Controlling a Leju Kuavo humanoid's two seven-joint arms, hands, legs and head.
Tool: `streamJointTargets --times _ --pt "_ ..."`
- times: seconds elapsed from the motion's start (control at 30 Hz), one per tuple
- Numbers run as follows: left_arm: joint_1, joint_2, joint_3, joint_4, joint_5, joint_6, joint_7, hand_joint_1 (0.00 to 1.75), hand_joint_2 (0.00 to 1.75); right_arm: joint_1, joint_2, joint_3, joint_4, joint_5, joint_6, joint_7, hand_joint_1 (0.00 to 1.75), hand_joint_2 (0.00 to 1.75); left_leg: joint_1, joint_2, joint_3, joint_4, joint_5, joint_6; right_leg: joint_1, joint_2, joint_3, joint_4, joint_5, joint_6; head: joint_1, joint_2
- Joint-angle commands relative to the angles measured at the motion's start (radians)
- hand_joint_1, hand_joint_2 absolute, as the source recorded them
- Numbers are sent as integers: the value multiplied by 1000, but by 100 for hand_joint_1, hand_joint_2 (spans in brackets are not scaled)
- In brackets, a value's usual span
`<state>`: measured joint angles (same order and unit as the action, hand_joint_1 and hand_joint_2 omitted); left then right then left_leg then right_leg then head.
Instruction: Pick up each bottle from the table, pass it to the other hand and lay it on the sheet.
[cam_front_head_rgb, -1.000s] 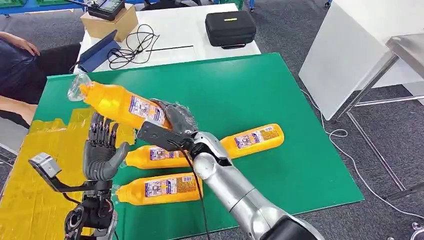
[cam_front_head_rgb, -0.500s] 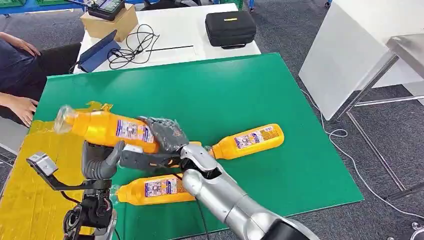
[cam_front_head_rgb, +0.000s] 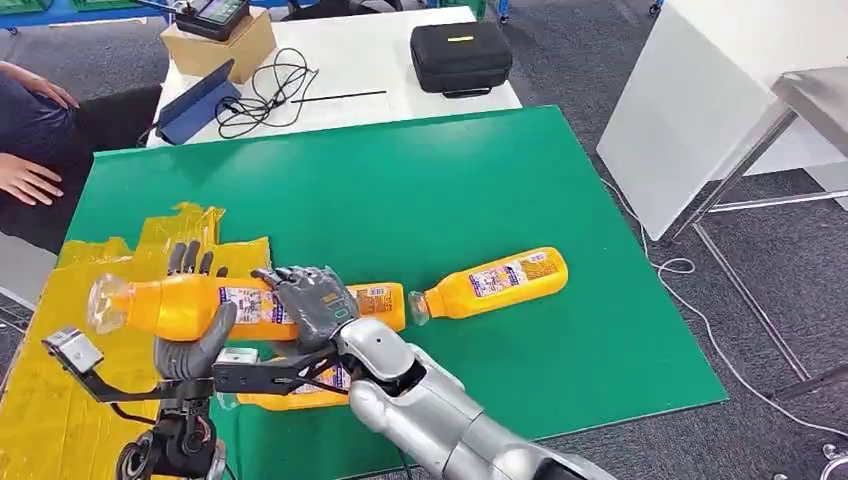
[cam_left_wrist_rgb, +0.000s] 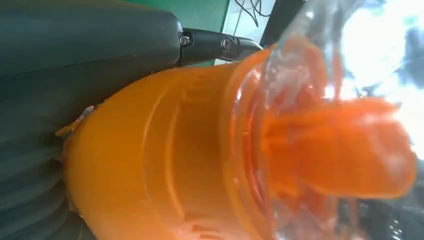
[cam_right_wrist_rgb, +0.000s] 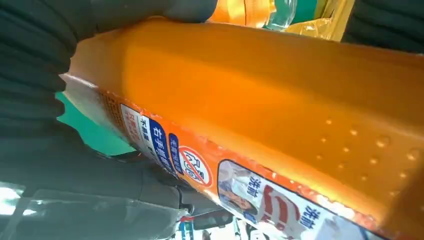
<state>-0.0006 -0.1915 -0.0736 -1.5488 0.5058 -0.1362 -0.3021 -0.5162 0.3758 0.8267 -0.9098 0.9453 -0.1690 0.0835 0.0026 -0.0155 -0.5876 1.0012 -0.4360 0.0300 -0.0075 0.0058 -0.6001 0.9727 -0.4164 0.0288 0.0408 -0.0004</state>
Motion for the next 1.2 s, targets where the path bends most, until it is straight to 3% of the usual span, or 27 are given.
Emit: streamJointTargets --times 0.03,0.83,0.87,0.9,1.0,1.2 --pt "-71 10 -14 19 -2 -3 10 175 175 38 -41 80 -3 13 37 -24 175 175 1 -2 2 -1 0 -1 1 -3 4 -1 -1 -1 0 0" --pt "-117 12 -11 41 5 15 -10 175 175 26 -54 -65 -6 -43 15 -31 175 175 1 -3 2 -1 0 -1 1 -4 3 -1 -1 0 0 0" --pt "-116 12 -11 41 -1 20 -12 175 175 30 -56 -67 -15 -44 12 -38 9 175 1 -3 4 -1 0 -1 2 -5 5 -2 -1 -1 0 0" --pt "-115 12 -5 39 -10 31 -18 175 175 32 -59 -100 -23 -67 13 -32 0 0 1 -3 3 -1 0 -1 1 -5 4 -1 -1 -1 0 0" --pt "-84 14 41 0 -40 66 -34 175 175 73 -118 -237 -187 -197 1 -121 0 0 1 -4 3 -1 0 -1 1 -6 4 -1 -1 0 0 0" --pt "-48 25 120 -69 -203 146 -81 175 175 217 -226 -411 -509 -288 -7 -184 0 0 1 -3 1 0 0 0 1 -4 3 -1 -1 0 0 0"
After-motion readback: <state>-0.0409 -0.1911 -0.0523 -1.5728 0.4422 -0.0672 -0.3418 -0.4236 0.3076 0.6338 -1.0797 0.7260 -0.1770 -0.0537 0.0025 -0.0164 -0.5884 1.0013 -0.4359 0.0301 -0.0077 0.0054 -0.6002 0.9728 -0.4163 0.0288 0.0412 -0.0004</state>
